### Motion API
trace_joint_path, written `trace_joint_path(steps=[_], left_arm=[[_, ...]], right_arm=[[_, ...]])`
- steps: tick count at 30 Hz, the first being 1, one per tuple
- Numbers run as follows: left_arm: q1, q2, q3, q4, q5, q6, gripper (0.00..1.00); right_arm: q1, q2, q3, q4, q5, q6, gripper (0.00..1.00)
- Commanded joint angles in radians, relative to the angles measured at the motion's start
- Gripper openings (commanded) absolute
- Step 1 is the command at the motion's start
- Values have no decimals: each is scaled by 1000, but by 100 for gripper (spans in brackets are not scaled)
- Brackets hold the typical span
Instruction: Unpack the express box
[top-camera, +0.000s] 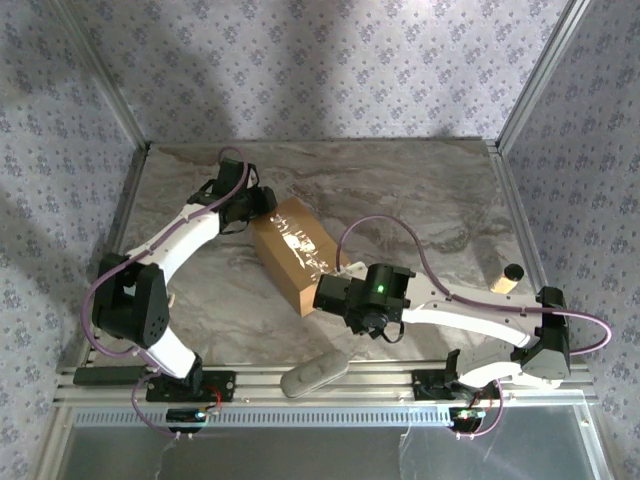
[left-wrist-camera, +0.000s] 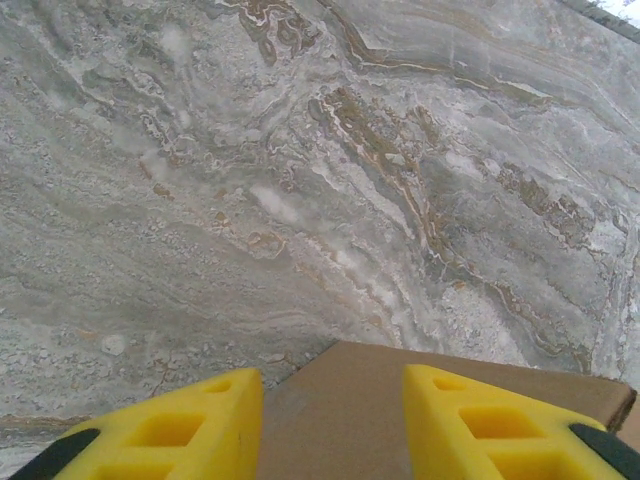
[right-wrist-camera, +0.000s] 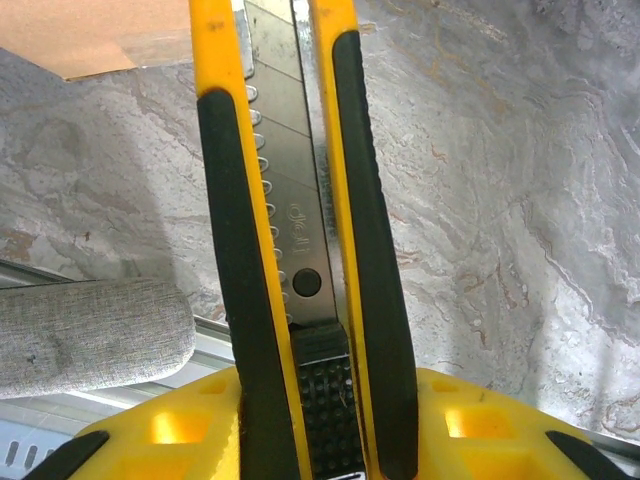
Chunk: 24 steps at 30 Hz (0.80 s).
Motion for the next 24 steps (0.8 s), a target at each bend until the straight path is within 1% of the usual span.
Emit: trace_joint_path(steps=[1, 7, 11, 15, 17, 24], left_arm=[[-73, 8, -45, -68, 146, -26, 41], [-81, -4, -52, -64, 156, -41, 41], [-81, -8, -40, -70, 162, -42, 41], [-82, -17, -42, -69, 158, -51, 41], [-80, -19, -43, -67, 158, -57, 41], [-83, -14, -32, -74, 147, -76, 41]], right_arm=[[-14, -8, 13, 192, 31, -51, 0], [-18, 18, 22, 190, 73, -78, 0], [-19, 15, 15, 229, 31, -85, 0], [-24, -22, -6, 280, -10, -83, 0], [-27, -44, -28, 301, -11, -80, 0], [-8, -30, -28, 265, 65, -108, 0]])
